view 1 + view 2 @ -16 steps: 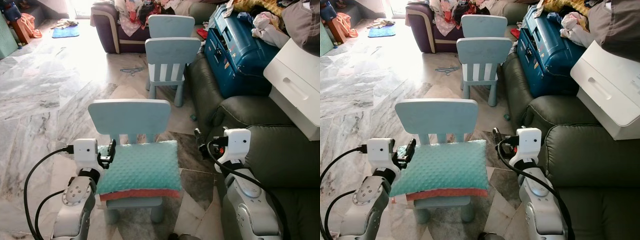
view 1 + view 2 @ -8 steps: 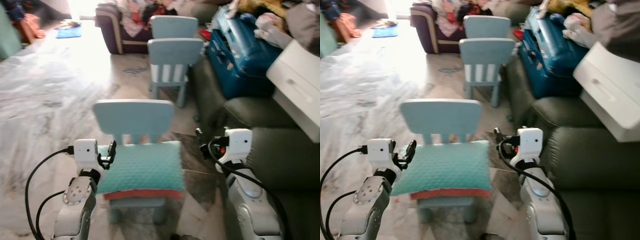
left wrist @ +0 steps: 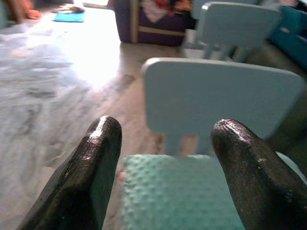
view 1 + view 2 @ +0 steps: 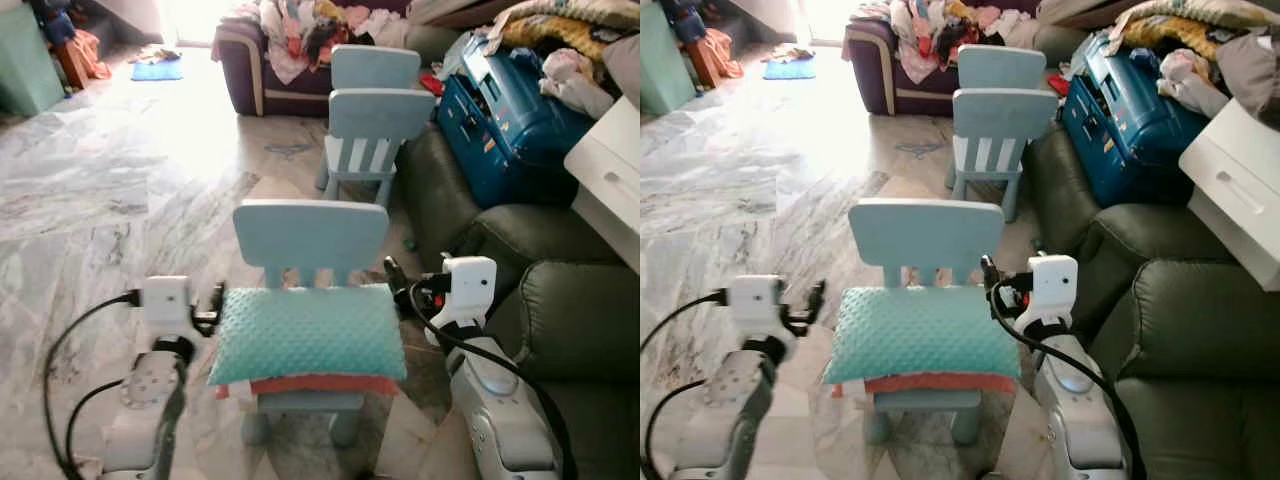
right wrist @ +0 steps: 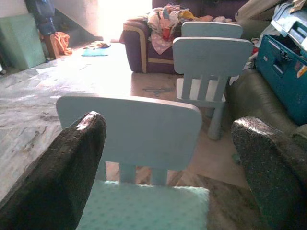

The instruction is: Move the pillow to the sofa

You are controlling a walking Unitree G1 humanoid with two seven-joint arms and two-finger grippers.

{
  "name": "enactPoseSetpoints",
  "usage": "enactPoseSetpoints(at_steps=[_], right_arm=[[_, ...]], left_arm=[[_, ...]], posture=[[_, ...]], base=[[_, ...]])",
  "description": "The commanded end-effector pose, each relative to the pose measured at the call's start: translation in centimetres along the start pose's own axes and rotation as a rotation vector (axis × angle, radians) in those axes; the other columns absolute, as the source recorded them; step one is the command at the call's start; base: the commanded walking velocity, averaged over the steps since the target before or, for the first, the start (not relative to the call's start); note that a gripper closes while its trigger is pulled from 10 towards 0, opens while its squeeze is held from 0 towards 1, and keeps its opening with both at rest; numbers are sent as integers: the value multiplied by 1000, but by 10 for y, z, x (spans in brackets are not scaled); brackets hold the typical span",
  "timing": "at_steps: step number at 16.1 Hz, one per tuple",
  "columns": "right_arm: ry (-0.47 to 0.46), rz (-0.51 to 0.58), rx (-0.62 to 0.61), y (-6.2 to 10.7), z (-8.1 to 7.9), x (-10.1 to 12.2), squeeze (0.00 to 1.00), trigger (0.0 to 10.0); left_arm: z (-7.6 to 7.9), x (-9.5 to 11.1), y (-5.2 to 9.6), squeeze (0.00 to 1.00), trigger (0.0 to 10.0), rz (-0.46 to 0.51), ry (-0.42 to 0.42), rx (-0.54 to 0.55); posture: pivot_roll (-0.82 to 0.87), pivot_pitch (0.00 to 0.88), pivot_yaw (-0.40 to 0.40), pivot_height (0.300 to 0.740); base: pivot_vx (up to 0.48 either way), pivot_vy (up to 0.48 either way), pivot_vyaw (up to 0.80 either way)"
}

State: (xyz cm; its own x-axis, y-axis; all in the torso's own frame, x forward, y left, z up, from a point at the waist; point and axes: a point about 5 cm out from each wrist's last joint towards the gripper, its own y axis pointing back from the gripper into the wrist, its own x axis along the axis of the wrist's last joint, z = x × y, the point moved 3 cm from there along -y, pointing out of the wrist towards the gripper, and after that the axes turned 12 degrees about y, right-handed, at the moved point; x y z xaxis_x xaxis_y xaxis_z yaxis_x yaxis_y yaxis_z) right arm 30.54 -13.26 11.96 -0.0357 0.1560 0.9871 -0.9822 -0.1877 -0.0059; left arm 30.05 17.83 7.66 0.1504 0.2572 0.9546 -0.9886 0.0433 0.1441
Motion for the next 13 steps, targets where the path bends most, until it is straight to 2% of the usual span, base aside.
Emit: enactPoseSetpoints(at_steps=[1,9,13], right_arm=[[5,-4,-4,0,3,-1,0,10000],[4,-9,-2,1,1,-2,0,10000],[3,-8,-3,2,1,-2,0,10000]], left_arm=[[2,-1,1,0,10000,-8,-10,-13],[5,-1,3,0,10000,-17,-4,-50],[-7,7,0,0,10000,24,-37,15]], posture=[[-82,91,-30,740],[-83,97,-29,740],[-83,102,-30,740]], base=[[0,0,0],[0,0,0],[0,0,0]])
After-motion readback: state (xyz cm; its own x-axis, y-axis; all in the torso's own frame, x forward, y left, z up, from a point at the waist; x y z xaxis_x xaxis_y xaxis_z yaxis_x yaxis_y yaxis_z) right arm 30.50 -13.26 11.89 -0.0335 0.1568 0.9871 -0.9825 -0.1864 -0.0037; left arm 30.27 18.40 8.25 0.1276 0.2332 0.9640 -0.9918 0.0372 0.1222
